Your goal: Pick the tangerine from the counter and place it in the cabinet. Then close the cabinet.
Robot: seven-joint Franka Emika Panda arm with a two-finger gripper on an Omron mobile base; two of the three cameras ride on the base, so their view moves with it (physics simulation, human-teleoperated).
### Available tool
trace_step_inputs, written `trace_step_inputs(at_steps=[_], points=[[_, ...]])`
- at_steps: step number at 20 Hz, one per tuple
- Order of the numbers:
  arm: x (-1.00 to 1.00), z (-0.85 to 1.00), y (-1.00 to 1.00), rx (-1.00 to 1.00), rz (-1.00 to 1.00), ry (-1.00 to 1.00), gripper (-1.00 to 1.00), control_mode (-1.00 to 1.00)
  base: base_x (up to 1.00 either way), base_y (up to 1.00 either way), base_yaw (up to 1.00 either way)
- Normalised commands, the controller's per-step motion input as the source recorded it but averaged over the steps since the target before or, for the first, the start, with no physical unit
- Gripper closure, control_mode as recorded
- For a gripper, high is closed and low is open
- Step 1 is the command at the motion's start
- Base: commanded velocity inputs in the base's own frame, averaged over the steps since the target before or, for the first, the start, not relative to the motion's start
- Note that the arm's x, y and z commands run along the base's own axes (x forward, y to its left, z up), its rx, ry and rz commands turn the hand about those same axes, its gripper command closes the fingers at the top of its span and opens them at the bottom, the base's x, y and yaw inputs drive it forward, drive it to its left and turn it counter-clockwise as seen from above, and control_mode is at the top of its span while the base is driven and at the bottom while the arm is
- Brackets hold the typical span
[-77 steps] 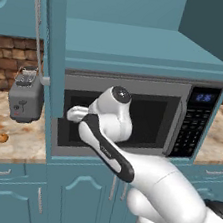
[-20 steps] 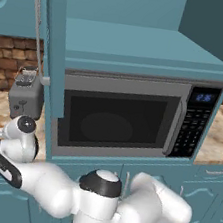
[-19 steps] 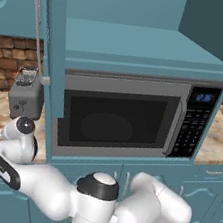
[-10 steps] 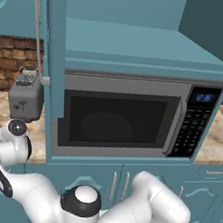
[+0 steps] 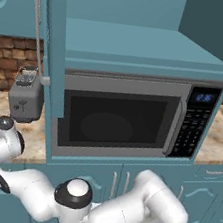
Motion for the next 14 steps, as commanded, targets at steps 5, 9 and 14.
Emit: trace_step_inputs(at_steps=[5,9,14], points=[[0.29,-0.47,0.05,-0.02,-0.09,0.12,-1.0,-1.0,0.0,0.0,0.0],[0.28,-0.53,0.06,-0.08,-0.08,0.02,-1.0,-1.0,0.0,0.0,0.0],[0.11,-0.61,0.16,-0.14,-0.09,0.0,1.0,-1.0,0.0,0.0,0.0]])
